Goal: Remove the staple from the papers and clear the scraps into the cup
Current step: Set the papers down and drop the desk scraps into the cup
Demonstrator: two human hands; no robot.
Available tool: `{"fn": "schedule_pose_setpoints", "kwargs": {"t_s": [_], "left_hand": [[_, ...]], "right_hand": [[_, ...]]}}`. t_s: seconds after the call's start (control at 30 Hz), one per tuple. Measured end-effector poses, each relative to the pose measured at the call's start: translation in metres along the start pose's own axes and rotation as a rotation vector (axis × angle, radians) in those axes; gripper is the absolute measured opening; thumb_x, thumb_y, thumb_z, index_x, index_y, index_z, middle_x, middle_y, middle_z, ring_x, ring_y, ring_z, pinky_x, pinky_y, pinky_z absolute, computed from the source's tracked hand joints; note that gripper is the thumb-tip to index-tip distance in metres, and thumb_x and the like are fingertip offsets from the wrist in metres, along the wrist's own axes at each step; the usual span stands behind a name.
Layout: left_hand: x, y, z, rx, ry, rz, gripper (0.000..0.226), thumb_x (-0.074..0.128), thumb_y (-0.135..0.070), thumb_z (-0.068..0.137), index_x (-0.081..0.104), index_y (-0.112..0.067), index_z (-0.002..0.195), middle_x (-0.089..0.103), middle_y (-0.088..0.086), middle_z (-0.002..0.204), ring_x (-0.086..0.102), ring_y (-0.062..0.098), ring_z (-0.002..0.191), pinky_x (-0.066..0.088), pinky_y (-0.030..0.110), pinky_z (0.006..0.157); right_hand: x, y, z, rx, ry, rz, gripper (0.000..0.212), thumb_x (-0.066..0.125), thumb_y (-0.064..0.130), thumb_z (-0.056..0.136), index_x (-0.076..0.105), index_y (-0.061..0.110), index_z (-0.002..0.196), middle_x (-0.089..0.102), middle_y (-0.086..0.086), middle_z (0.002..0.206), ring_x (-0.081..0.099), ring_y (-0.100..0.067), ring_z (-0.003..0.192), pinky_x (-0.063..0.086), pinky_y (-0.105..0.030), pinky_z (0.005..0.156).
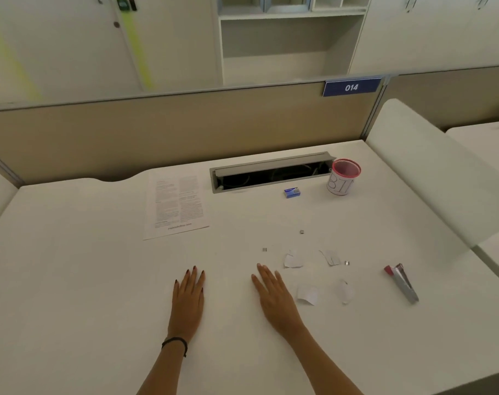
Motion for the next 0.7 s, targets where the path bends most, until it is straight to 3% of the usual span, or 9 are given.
{"fn": "schedule_pose_setpoints", "kwargs": {"t_s": [0.1, 0.17, 0.27, 0.33, 0.5, 0.7], "left_hand": [[0.005, -0.014, -0.003, 0.018, -0.003, 0.015, 0.054, 0.002, -0.032, 0.099, 0.033, -0.015, 0.14, 0.037, 0.01, 0.145, 0.025, 0.023, 0.134, 0.001, 0.034, 0.112], [0.008, -0.024, -0.003, 0.02, -0.001, 0.018, 0.054, 0.001, -0.032, 0.099, 0.032, -0.015, 0.139, 0.037, 0.011, 0.145, 0.024, 0.023, 0.134, 0.002, 0.035, 0.112], [0.014, -0.039, 0.0, 0.015, -0.001, 0.011, 0.054, 0.001, -0.033, 0.098, 0.032, -0.016, 0.139, 0.038, 0.011, 0.145, 0.022, 0.023, 0.134, 0.002, 0.035, 0.112], [0.018, -0.049, 0.002, 0.017, 0.004, -0.001, 0.055, 0.001, -0.033, 0.098, 0.033, -0.016, 0.139, 0.037, 0.012, 0.145, 0.023, 0.023, 0.135, 0.0, 0.034, 0.112], [0.026, -0.074, 0.009, 0.033, 0.004, -0.017, 0.057, 0.0, -0.035, 0.098, 0.034, -0.015, 0.14, 0.035, 0.011, 0.146, 0.026, 0.024, 0.135, -0.002, 0.034, 0.112], [0.029, -0.079, 0.019, 0.058, -0.011, -0.03, 0.057, 0.0, -0.038, 0.097, 0.029, -0.017, 0.142, 0.03, 0.008, 0.149, 0.022, 0.02, 0.137, -0.003, 0.033, 0.113]], "right_hand": [[-0.006, -0.016, -0.013, 0.179, -0.114, 0.029, 0.051, 0.032, -0.002, 0.083, 0.044, 0.012, 0.131, 0.038, -0.018, 0.144, 0.026, -0.028, 0.137, 0.01, -0.048, 0.114], [-0.01, -0.031, -0.022, 0.314, -0.182, 0.038, 0.049, 0.033, 0.002, 0.082, 0.047, 0.012, 0.127, 0.042, -0.019, 0.141, 0.031, -0.029, 0.134, 0.011, -0.051, 0.113], [-0.014, -0.054, -0.031, 0.511, -0.205, 0.161, 0.04, 0.031, 0.017, 0.086, 0.049, 0.011, 0.122, 0.052, -0.018, 0.13, 0.051, -0.031, 0.12, 0.038, -0.048, 0.103], [-0.014, -0.068, -0.037, 0.557, -0.27, 0.275, 0.036, 0.041, 0.018, 0.091, 0.049, 0.007, 0.124, 0.055, -0.017, 0.127, 0.055, -0.031, 0.115, 0.05, -0.042, 0.094], [-0.017, -0.09, -0.048, 0.5, -0.287, 0.325, 0.038, 0.053, 0.011, 0.091, 0.049, 0.006, 0.128, 0.051, -0.012, 0.133, 0.047, -0.027, 0.124, 0.045, -0.038, 0.1], [-0.023, -0.113, -0.061, 0.584, -0.344, 0.207, 0.048, 0.055, 0.041, 0.085, 0.052, 0.011, 0.122, 0.052, -0.014, 0.125, 0.05, -0.029, 0.114, 0.044, -0.041, 0.095]]}}
Point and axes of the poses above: each hand's wrist, its own z-axis towards the middle knuckle, its own x-axis out of the palm, y = z × x, the point moved 2 cm from there along z, towards the middle knuckle
